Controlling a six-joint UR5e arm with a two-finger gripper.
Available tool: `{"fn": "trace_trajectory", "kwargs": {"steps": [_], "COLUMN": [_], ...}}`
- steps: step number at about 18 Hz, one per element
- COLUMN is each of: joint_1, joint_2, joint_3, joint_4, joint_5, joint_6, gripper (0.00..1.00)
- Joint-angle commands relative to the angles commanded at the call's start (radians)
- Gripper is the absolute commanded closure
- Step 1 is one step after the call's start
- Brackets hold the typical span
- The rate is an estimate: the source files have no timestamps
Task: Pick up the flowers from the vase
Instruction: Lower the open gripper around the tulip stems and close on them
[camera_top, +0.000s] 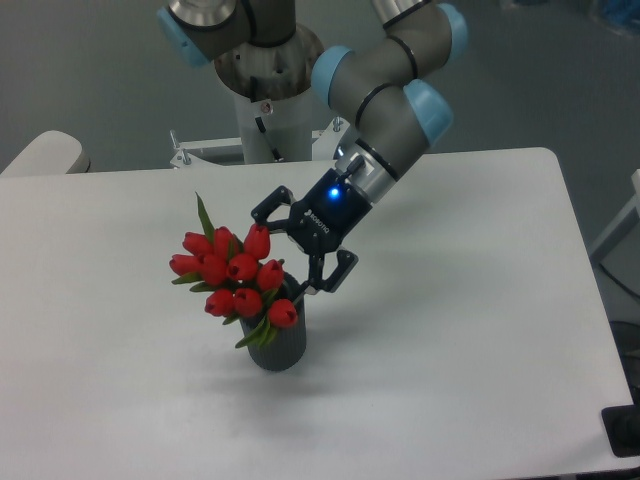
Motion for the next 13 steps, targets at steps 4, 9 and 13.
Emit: {"fn": "trace_trajectory", "kwargs": {"steps": [4,9,13], "joint_1": [-0.003,-0.011,-0.011], "joint_2": [-0.008,-0.008,-0.008], "joint_3": [-0.006,-0.011,-0.011], "joint_4": [0.006,0.006,0.005], "joint_5": [0.002,0.000,-0.002], "joint_6": [0.031,0.031,0.022], "gripper": [0.00,0.00,0.24]}}
